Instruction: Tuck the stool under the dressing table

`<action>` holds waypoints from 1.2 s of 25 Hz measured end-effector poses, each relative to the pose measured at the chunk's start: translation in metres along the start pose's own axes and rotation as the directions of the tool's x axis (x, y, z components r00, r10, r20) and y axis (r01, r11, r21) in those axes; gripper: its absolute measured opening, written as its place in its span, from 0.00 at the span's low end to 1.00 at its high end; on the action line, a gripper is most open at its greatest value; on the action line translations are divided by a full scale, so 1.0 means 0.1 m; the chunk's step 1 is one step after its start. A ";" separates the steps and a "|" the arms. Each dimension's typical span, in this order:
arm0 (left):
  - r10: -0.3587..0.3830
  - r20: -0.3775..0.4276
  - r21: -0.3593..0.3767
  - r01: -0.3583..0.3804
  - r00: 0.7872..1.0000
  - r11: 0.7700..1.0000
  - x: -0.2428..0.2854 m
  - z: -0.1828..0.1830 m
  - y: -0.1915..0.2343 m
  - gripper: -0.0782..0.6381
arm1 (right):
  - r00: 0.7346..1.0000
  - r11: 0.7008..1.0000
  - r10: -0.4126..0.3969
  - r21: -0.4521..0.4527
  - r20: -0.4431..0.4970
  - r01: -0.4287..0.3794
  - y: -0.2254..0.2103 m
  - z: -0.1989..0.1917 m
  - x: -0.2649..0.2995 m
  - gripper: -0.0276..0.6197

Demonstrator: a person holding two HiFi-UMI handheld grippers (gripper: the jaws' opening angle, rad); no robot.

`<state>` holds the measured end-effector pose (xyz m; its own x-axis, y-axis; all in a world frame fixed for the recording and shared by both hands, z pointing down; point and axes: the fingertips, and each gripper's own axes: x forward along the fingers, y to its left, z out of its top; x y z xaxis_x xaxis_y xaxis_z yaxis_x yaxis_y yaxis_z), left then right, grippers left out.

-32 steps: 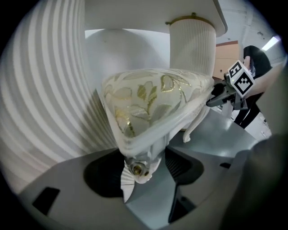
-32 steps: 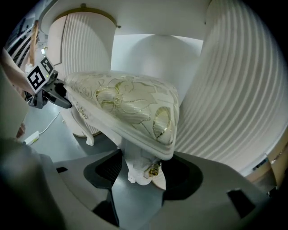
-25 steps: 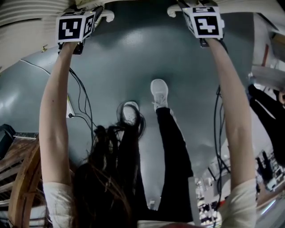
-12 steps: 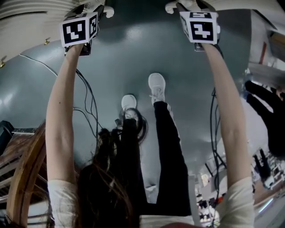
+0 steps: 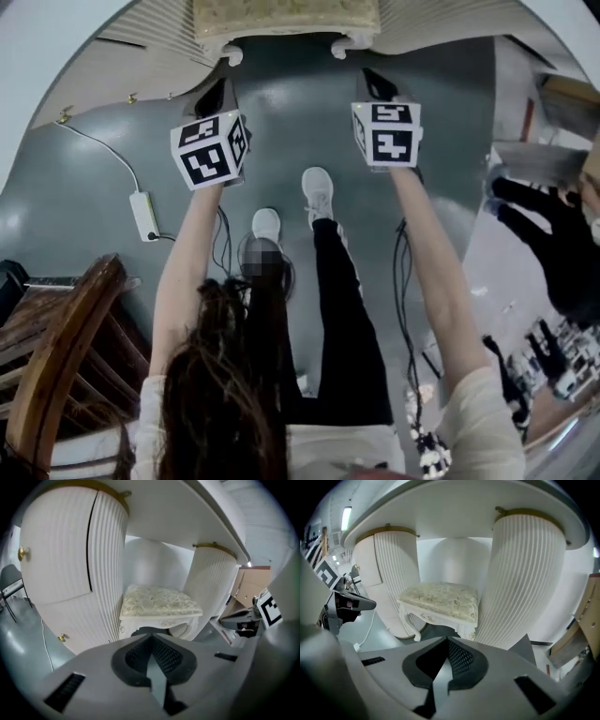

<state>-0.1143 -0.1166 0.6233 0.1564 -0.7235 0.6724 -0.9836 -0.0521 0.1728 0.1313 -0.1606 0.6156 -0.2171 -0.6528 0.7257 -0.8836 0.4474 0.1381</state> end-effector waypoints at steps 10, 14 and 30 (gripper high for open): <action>0.012 0.070 0.063 -0.017 0.997 0.998 -1.48 0.80 -0.28 0.12 | 0.998 0.985 0.053 0.163 0.046 -0.060 0.27 0.57 -1.48 0.05; 0.044 0.065 0.067 -0.049 0.997 0.997 -2.13 0.96 -0.35 0.12 | 0.997 0.987 0.050 0.150 0.065 -0.059 0.42 0.71 -2.12 0.05; -0.008 0.061 -0.020 0.010 0.998 1.000 -3.50 1.33 -0.95 0.12 | 0.986 0.986 -0.003 0.165 0.168 -0.025 0.37 1.23 -3.81 0.05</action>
<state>-0.0878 0.0497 0.2763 0.1588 -0.7635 0.6260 -0.9800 -0.0451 0.1936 0.1298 0.0297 0.2607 -0.2814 -0.7475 0.6017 -0.9340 0.3572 0.0069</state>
